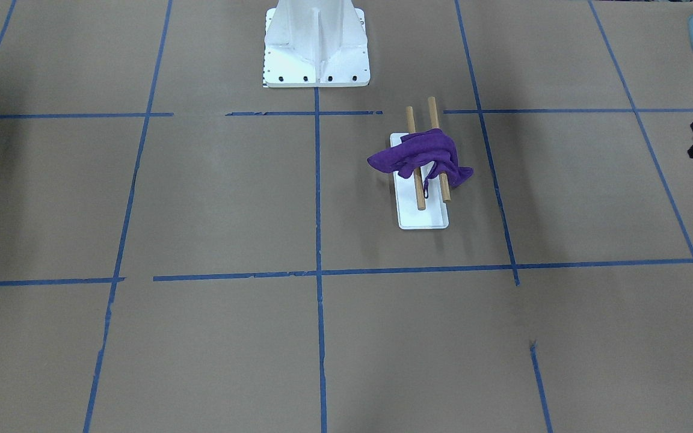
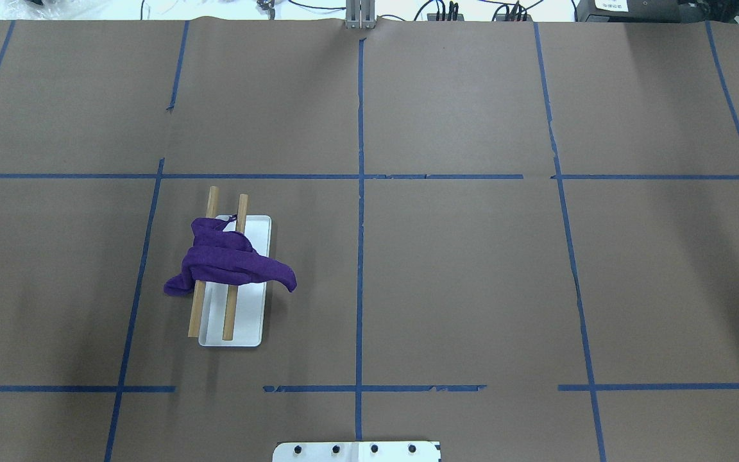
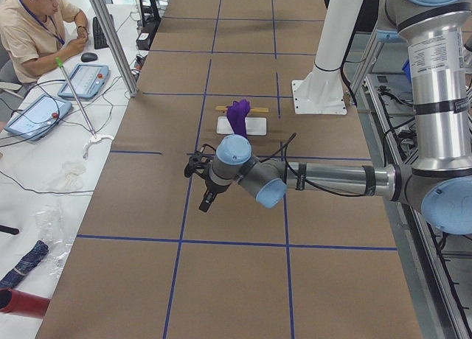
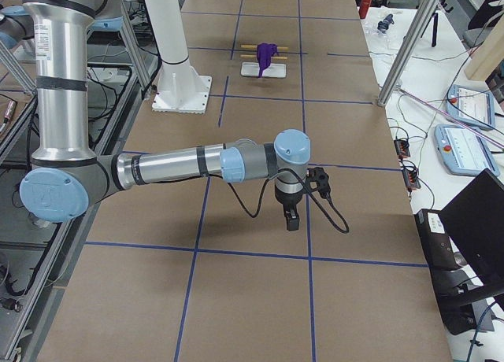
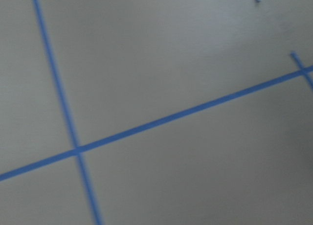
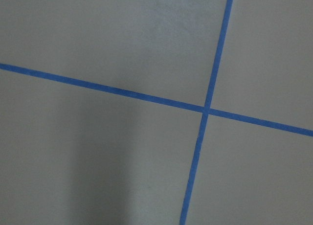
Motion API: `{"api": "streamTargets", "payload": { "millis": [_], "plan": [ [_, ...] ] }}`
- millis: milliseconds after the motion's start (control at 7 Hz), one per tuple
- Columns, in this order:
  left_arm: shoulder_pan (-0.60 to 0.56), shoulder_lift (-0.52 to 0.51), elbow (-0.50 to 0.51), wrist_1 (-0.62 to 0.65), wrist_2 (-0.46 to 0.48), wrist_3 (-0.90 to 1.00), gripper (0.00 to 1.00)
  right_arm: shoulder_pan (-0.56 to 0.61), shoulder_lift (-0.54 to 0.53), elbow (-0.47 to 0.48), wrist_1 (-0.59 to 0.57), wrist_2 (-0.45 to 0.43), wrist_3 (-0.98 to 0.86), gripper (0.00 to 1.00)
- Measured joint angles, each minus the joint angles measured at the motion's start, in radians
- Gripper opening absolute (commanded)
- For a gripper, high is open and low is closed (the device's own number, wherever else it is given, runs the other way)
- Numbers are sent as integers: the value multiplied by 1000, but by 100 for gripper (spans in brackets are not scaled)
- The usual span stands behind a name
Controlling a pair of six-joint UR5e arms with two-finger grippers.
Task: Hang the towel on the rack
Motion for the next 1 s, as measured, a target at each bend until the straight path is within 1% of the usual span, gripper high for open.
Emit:
{"api": "streamTargets", "payload": {
  "millis": [143,286,429,714,1000],
  "plan": [
    [-73,-15,-35,154,-2,83,100,18,5,-10,-55,2,-44,100],
    [-116,-21,-69,279,-2,120,100,27,10,-10,-98,10,-58,100],
    [-132,-11,-81,351,-13,137,100,31,10,-8,-117,16,-39,100],
    [-135,22,-55,394,-85,145,100,32,1,-10,-120,19,30,100],
    [-132,32,-35,397,-110,144,100,32,-3,-10,-116,21,43,100]
  ]
}}
